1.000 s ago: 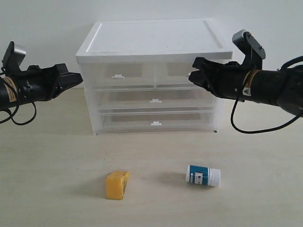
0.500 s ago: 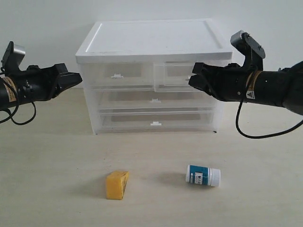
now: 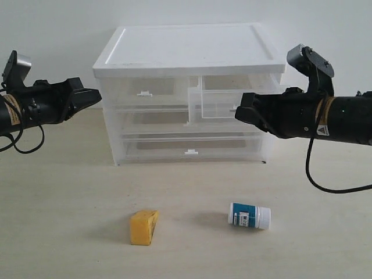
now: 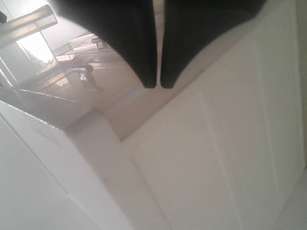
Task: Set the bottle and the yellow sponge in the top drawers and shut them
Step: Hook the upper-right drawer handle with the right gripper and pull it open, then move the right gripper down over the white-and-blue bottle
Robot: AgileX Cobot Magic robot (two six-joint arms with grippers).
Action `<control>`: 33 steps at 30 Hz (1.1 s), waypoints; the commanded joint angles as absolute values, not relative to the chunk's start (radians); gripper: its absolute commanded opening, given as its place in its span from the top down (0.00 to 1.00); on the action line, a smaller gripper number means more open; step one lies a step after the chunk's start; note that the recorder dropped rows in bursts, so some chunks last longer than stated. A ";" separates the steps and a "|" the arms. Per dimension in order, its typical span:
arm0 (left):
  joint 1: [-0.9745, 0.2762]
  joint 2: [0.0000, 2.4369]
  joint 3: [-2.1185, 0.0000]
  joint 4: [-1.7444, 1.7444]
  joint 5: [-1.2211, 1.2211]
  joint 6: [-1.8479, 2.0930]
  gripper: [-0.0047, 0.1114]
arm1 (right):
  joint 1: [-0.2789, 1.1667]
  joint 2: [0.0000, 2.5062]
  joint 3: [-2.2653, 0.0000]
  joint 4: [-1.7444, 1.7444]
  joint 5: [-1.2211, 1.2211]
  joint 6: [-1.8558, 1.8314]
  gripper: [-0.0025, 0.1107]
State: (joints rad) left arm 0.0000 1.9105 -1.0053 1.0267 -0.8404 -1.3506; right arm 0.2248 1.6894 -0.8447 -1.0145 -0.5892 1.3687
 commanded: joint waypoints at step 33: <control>-0.012 1.910 -1.013 1.034 -0.870 -1.355 0.93 | 0.229 1.612 -0.826 -1.744 -0.910 1.651 0.49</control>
